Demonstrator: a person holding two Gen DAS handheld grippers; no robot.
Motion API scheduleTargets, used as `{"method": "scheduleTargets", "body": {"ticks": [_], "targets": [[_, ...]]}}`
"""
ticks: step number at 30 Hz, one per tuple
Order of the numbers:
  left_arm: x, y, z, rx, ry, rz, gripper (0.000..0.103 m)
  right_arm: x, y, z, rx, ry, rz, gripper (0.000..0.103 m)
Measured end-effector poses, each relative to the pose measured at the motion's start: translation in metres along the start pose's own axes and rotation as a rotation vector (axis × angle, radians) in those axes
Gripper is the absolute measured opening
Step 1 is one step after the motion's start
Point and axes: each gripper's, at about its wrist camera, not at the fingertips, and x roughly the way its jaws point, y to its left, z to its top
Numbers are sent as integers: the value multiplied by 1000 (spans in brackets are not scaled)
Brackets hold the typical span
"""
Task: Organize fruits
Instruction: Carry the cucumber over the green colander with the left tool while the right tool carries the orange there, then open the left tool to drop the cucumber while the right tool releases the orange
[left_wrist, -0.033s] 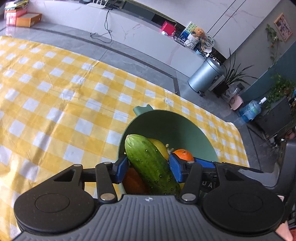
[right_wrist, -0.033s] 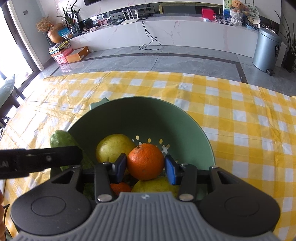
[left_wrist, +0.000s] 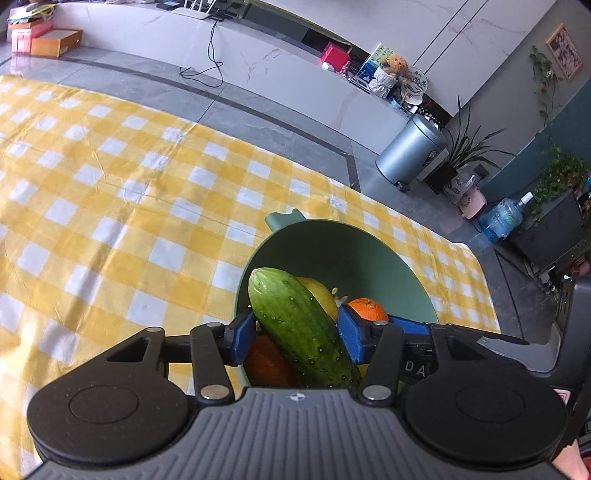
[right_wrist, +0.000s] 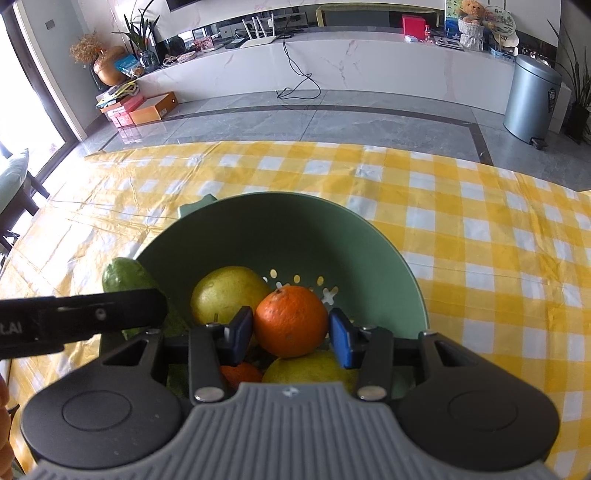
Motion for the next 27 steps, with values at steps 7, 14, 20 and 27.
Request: {"method": "scheduleTargets", "body": {"ticks": [7, 14, 20, 27], "targets": [[-1, -2, 2, 11, 1, 9, 57, -8, -9, -3, 28, 3, -9, 44], [-9, -6, -1, 28, -13, 27, 64, -22, -12, -4, 63, -22, 15, 43], [-29, -16, -3, 64, -40, 14, 69, -44, -3, -8, 51, -52, 15, 46], [-57, -35, -14, 135, -73, 23, 69, -75, 11, -24, 18, -99, -24, 52]]}}
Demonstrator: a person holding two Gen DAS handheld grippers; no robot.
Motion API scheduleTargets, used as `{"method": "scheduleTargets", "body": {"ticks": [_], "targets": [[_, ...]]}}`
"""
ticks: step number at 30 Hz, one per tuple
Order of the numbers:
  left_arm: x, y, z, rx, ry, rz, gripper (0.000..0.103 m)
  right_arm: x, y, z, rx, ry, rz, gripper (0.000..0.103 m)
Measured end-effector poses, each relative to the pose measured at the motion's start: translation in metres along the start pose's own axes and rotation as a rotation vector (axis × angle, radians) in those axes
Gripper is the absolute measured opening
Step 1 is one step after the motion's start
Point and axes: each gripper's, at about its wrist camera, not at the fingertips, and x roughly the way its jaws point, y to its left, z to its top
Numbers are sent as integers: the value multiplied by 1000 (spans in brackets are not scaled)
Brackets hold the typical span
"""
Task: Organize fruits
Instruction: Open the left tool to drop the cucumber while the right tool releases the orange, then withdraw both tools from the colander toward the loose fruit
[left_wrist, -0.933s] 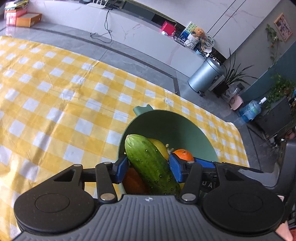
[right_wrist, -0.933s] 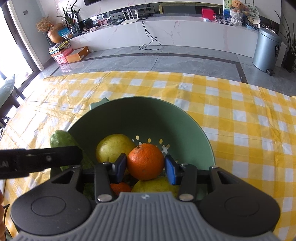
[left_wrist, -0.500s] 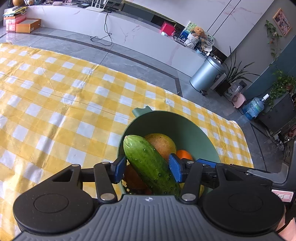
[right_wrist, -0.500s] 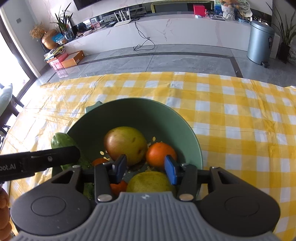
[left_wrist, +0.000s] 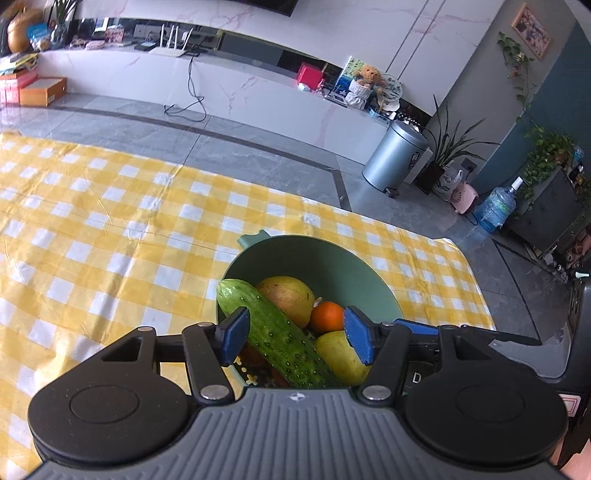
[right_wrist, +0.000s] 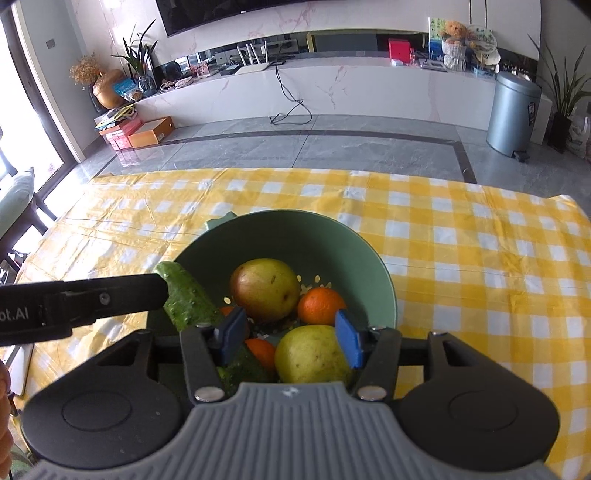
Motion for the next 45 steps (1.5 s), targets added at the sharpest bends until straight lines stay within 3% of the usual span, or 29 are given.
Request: {"method": "scheduleTargets", "body": {"ticks": [9, 18, 28, 36, 40, 45], "targets": [[-47, -31, -30, 161, -65, -14, 69, -59, 9, -36, 14, -123, -38, 52], [-71, -41, -63, 276, -76, -29, 69, -94, 12, -97, 95, -221, -28, 52], [-64, -24, -94, 323, -51, -34, 69, -96, 24, -148, 62, -274, -68, 52], [-53, -12, -115, 361, -46, -12, 69, -83, 30, -164, 33, -289, -77, 52], [-46, -7, -123, 367, -47, 6, 69, -77, 28, -166, 29, -280, -90, 59], [-38, 5, -127, 318, -31, -12, 69, -67, 25, -166, 52, -247, -72, 59]]}}
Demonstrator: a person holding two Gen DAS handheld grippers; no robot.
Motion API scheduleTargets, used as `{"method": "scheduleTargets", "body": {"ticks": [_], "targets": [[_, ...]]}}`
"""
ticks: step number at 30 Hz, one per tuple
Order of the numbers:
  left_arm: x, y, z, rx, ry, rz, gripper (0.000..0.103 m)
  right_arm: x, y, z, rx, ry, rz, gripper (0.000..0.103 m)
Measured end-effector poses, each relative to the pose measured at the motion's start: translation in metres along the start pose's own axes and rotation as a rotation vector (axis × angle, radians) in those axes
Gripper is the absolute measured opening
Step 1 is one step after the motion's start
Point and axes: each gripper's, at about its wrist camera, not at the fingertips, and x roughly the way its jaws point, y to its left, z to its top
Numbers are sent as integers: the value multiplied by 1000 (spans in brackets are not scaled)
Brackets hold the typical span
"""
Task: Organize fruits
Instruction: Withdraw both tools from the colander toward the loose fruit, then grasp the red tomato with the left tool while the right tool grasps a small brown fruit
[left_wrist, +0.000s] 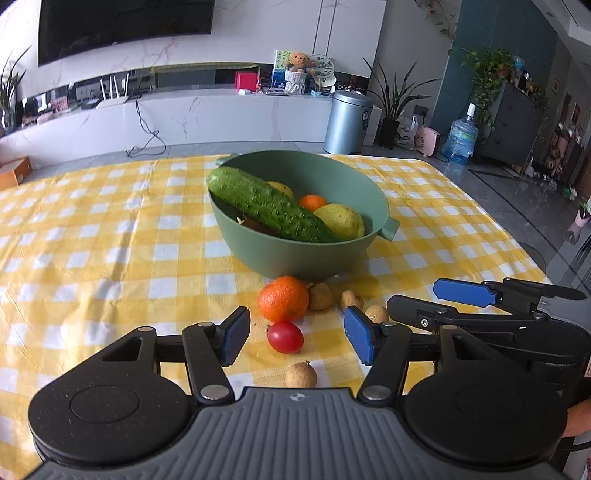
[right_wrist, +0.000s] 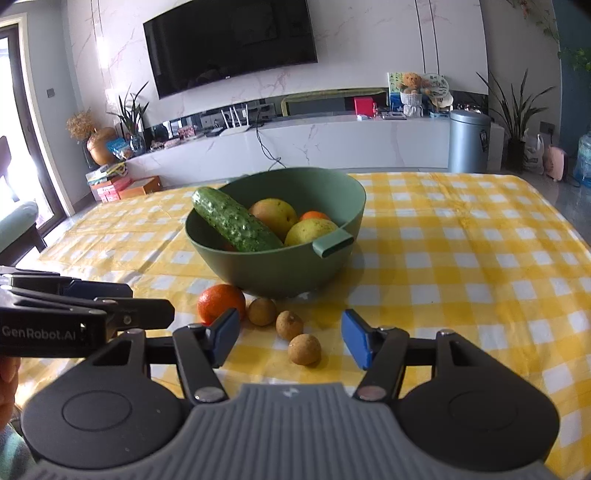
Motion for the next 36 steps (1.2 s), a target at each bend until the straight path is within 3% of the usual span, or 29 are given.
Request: {"method": "scheduleTargets", "body": {"ticks": [5, 10, 15, 20, 36], "targets": [[7, 12, -9, -56, 10, -16, 69, 13, -1, -2, 12, 70, -12, 58], [16, 17, -16, -54, 40, -15, 68, 22, -1, -4, 16, 110, -31, 50], [28, 15, -20, -24, 69, 0, 57, 30, 2, -6, 3, 132, -29, 40], [37, 13, -22, -21, 69, -12, 52, 39, 2, -6, 10, 150, -29, 34], [59, 14, -20, -84, 79, -38, 43, 52, -3, -6, 47, 167, -33, 30]]}}
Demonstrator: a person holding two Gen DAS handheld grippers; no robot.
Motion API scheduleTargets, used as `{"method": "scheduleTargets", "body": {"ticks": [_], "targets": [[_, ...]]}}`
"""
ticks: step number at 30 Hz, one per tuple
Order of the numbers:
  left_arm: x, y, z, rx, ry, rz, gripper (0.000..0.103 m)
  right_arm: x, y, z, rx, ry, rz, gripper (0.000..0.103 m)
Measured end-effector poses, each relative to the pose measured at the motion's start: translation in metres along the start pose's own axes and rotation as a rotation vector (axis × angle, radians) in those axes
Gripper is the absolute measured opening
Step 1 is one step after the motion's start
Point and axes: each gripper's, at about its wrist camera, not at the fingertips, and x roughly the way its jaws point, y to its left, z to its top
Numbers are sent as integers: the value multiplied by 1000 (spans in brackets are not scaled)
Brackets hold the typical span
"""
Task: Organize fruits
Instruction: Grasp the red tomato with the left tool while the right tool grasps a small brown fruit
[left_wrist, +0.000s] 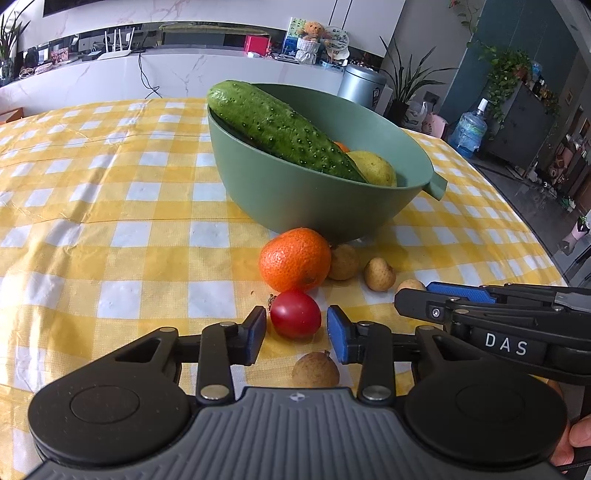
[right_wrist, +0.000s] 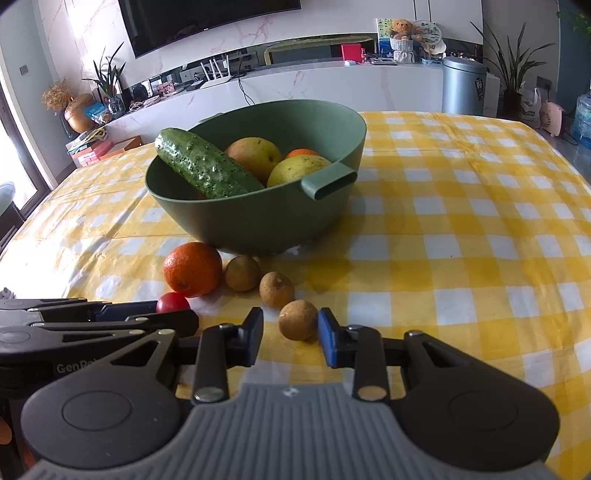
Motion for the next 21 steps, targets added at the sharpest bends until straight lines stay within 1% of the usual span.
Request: {"method": "scheduleTargets", "body": {"ticks": [2, 4, 5, 6, 9, 16, 21], "targets": [[1, 0, 1, -1, -3, 3, 42, 2, -1, 0, 6, 10, -2, 29], [1, 0, 1, -4, -5, 6, 39, 4, -3, 0, 17, 16, -7, 26], [1, 0, 1, -5, -6, 5, 38, 4, -3, 0, 21, 15, -7, 22], [1, -1, 1, -6, -6, 3, 37, 5, -4, 0, 23, 16, -5, 21], [1, -2, 0, 1, -7, 1, 33, 5, -4, 0, 21, 16, -7, 21], [-2, -4, 0, 8, -12, 7, 33, 4, -5, 0, 27, 13, -5, 21], [-10, -7, 1, 14, -29, 12, 33, -2, -4, 0, 23, -9, 1, 21]]}}
